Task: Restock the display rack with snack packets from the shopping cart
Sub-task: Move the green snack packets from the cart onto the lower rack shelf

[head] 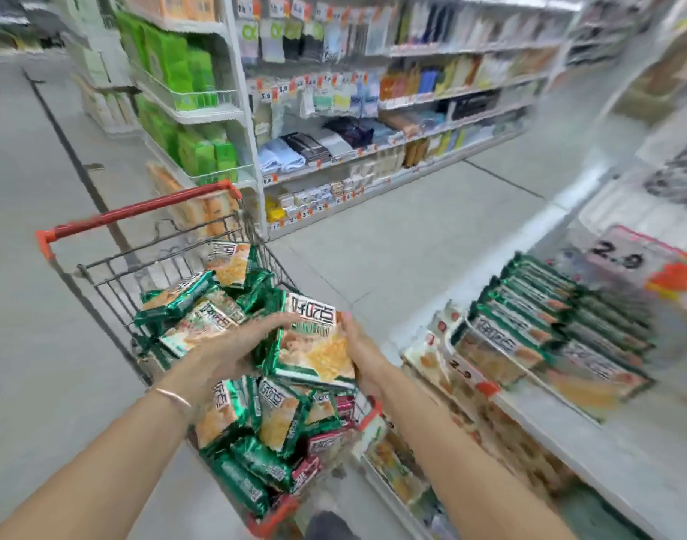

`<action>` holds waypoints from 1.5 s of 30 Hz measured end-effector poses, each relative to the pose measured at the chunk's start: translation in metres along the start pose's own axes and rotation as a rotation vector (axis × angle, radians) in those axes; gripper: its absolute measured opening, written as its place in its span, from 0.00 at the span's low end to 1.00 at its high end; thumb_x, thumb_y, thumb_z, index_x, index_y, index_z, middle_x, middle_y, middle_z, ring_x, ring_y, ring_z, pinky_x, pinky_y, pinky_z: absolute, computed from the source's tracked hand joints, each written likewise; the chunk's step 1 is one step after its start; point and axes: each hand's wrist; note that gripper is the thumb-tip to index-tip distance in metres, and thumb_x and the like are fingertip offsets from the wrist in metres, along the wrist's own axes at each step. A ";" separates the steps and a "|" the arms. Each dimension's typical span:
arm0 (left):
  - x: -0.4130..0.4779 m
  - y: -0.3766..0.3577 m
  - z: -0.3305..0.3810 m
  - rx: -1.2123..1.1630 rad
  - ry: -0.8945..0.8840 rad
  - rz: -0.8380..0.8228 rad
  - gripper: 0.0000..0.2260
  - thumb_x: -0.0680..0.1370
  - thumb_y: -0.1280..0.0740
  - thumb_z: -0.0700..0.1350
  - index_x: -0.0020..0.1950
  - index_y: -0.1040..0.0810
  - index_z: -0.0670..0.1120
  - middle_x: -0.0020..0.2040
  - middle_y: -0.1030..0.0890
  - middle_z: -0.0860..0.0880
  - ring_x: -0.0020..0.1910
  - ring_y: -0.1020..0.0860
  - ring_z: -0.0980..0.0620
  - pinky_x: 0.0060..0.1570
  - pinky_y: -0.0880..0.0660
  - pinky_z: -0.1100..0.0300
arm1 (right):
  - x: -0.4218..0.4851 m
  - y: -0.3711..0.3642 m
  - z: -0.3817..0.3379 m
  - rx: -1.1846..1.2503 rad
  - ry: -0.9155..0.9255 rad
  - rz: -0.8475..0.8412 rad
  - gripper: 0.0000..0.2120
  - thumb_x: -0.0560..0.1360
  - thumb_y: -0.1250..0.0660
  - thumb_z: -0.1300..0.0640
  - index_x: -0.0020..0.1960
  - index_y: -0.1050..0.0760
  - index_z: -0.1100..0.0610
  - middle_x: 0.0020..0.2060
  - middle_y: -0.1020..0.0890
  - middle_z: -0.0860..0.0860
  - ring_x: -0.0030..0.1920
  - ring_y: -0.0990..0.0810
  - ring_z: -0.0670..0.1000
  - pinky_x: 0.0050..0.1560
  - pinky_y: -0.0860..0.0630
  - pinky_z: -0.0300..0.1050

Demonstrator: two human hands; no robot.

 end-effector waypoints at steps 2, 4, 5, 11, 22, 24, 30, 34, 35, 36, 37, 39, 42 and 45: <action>0.002 -0.035 0.003 0.041 -0.017 -0.053 0.27 0.66 0.24 0.59 0.55 0.22 0.41 0.42 0.14 0.42 0.40 0.16 0.44 0.51 0.22 0.49 | -0.046 0.023 0.003 0.127 -0.084 0.061 0.32 0.72 0.38 0.27 0.63 0.22 0.51 0.60 0.17 0.56 0.59 0.19 0.56 0.67 0.27 0.60; 0.005 -0.080 0.006 0.063 -0.031 -0.125 0.16 0.75 0.30 0.55 0.50 0.21 0.41 0.42 0.14 0.41 0.39 0.16 0.45 0.47 0.20 0.53 | -0.087 0.059 0.013 0.242 -0.093 0.043 0.22 0.70 0.31 0.41 0.56 0.21 0.56 0.48 0.13 0.54 0.47 0.14 0.53 0.54 0.20 0.49; 0.008 -0.106 0.007 0.100 -0.020 -0.155 0.14 0.79 0.34 0.53 0.48 0.21 0.42 0.41 0.14 0.43 0.36 0.17 0.46 0.43 0.20 0.56 | -0.109 0.080 0.017 0.264 -0.077 0.034 0.21 0.70 0.30 0.45 0.56 0.21 0.57 0.46 0.13 0.53 0.44 0.14 0.51 0.49 0.19 0.46; 0.031 -0.279 0.035 0.415 -0.075 -0.479 0.24 0.69 0.28 0.62 0.56 0.20 0.46 0.49 0.14 0.47 0.44 0.16 0.50 0.52 0.20 0.52 | -0.207 0.220 0.033 0.310 0.039 0.382 0.23 0.70 0.28 0.55 0.61 0.24 0.64 0.42 0.14 0.54 0.38 0.15 0.51 0.39 0.18 0.44; 0.129 -0.447 0.055 1.019 -0.485 -0.213 0.59 0.63 0.16 0.54 0.82 0.52 0.49 0.80 0.41 0.43 0.77 0.38 0.40 0.75 0.37 0.46 | -0.210 0.384 0.070 -0.165 0.231 0.846 0.47 0.56 0.14 0.52 0.70 0.33 0.55 0.59 0.19 0.49 0.56 0.18 0.48 0.57 0.20 0.48; 0.140 -0.452 0.041 1.096 -0.621 -0.145 0.59 0.62 0.16 0.52 0.81 0.53 0.55 0.76 0.33 0.40 0.72 0.31 0.37 0.71 0.32 0.43 | -0.201 0.386 0.084 -0.224 0.255 0.857 0.50 0.59 0.15 0.54 0.73 0.39 0.54 0.62 0.23 0.49 0.59 0.23 0.48 0.60 0.24 0.47; 0.147 -0.443 0.025 1.568 -0.737 -0.057 0.55 0.62 0.20 0.62 0.80 0.49 0.54 0.72 0.26 0.44 0.71 0.30 0.40 0.73 0.37 0.41 | -0.188 0.385 0.124 -0.187 0.148 0.604 0.52 0.53 0.15 0.41 0.66 0.43 0.51 0.62 0.21 0.51 0.58 0.19 0.51 0.61 0.21 0.55; 0.148 -0.441 0.013 1.705 -0.724 -0.043 0.52 0.65 0.22 0.62 0.80 0.49 0.55 0.79 0.37 0.45 0.78 0.41 0.40 0.76 0.46 0.37 | -0.202 0.389 0.114 -0.096 -0.025 0.354 0.41 0.70 0.30 0.32 0.74 0.42 0.49 0.71 0.29 0.49 0.66 0.25 0.52 0.66 0.26 0.52; 0.148 -0.443 0.015 1.713 -0.710 -0.061 0.52 0.65 0.23 0.63 0.81 0.49 0.55 0.81 0.43 0.45 0.80 0.46 0.41 0.76 0.49 0.36 | -0.202 0.397 0.111 -0.009 -0.052 0.314 0.33 0.74 0.38 0.29 0.72 0.36 0.46 0.70 0.28 0.50 0.67 0.26 0.56 0.68 0.28 0.56; 0.148 -0.445 0.018 1.720 -0.678 -0.087 0.53 0.65 0.24 0.66 0.81 0.50 0.55 0.82 0.48 0.47 0.81 0.52 0.42 0.76 0.52 0.35 | -0.204 0.400 0.108 0.053 -0.073 0.292 0.27 0.77 0.46 0.29 0.67 0.31 0.45 0.67 0.25 0.52 0.65 0.25 0.58 0.66 0.27 0.59; 0.146 -0.447 0.022 1.743 -0.639 -0.109 0.54 0.65 0.27 0.70 0.82 0.51 0.55 0.83 0.53 0.48 0.81 0.56 0.43 0.76 0.56 0.34 | -0.202 0.401 0.104 0.114 -0.081 0.276 0.25 0.79 0.52 0.31 0.62 0.28 0.46 0.65 0.23 0.55 0.63 0.23 0.59 0.64 0.26 0.59; 0.144 -0.447 0.026 1.866 -0.590 -0.113 0.54 0.65 0.33 0.76 0.82 0.53 0.56 0.83 0.58 0.50 0.81 0.60 0.44 0.76 0.61 0.34 | -0.192 0.395 0.104 0.090 -0.145 0.306 0.30 0.80 0.56 0.33 0.63 0.27 0.52 0.68 0.25 0.58 0.64 0.24 0.60 0.63 0.25 0.59; 0.144 -0.432 0.021 2.042 -0.559 -0.025 0.51 0.67 0.43 0.80 0.82 0.55 0.56 0.82 0.61 0.51 0.80 0.64 0.43 0.75 0.61 0.32 | -0.167 0.378 0.099 -0.118 -0.226 0.382 0.41 0.78 0.57 0.29 0.80 0.43 0.55 0.79 0.40 0.55 0.76 0.37 0.60 0.72 0.33 0.59; 0.151 -0.418 0.011 2.012 -0.600 0.018 0.54 0.66 0.47 0.82 0.81 0.64 0.55 0.81 0.65 0.51 0.79 0.67 0.45 0.75 0.60 0.32 | -0.147 0.377 0.101 -0.102 -0.228 0.458 0.41 0.77 0.55 0.28 0.79 0.44 0.56 0.77 0.36 0.55 0.73 0.32 0.59 0.64 0.25 0.60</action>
Point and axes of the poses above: each hand's wrist, its own x-axis towards the middle knuckle, its own y-axis out of the back of the hand, z = x × y
